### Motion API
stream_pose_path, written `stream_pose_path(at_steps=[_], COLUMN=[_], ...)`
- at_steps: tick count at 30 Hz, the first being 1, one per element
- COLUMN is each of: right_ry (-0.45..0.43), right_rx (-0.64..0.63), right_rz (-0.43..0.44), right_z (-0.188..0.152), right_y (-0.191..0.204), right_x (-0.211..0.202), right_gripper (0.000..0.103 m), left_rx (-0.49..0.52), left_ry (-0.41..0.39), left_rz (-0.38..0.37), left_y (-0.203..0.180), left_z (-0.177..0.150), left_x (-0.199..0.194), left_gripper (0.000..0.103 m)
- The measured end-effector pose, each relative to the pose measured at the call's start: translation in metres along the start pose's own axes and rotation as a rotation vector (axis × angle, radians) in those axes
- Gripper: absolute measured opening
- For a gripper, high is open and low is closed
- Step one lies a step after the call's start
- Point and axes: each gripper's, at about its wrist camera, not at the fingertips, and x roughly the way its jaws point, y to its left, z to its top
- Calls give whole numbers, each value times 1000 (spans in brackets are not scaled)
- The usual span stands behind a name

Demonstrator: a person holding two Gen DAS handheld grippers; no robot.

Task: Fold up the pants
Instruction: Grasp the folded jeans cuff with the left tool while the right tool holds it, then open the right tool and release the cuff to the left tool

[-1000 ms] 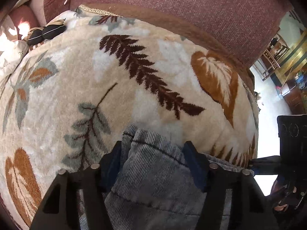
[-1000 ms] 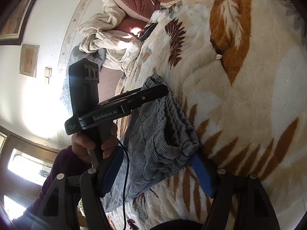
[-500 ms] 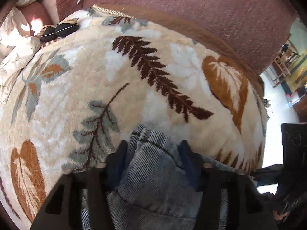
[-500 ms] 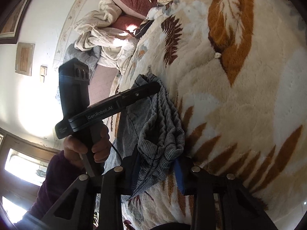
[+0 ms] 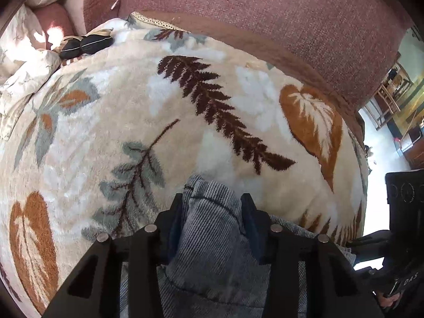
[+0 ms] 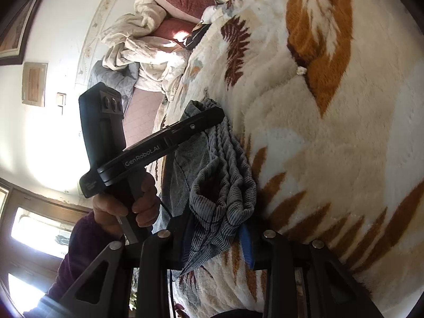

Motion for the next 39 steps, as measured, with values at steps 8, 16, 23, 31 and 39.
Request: stream_pose_path(at_steps=[8,16,23,31,39], right_ry=[-88,-131,-85,127,355], right_rx=[-277,-494,-639,-722,-696], right_rz=[-135,-166,-155,-164,-130], right_z=[-13,-45,-82,-141,-171], right_y=[62,134,196,219,195], right_x=[-16,-14,14,94,145], right_gripper=[21,21,21,21,57], left_rx=[-90,-179,-336,-645,-724], left_ry=[-90,-276,-411,-436,-400], left_rz=[-62,-144,-200,-140,-68], left_y=[15,39,92,169,168], left_z=[-10,-41,-102,-203,-267], left_x=[-32,-103,-159,-175,-187], left_gripper=[21,21,26,50,56])
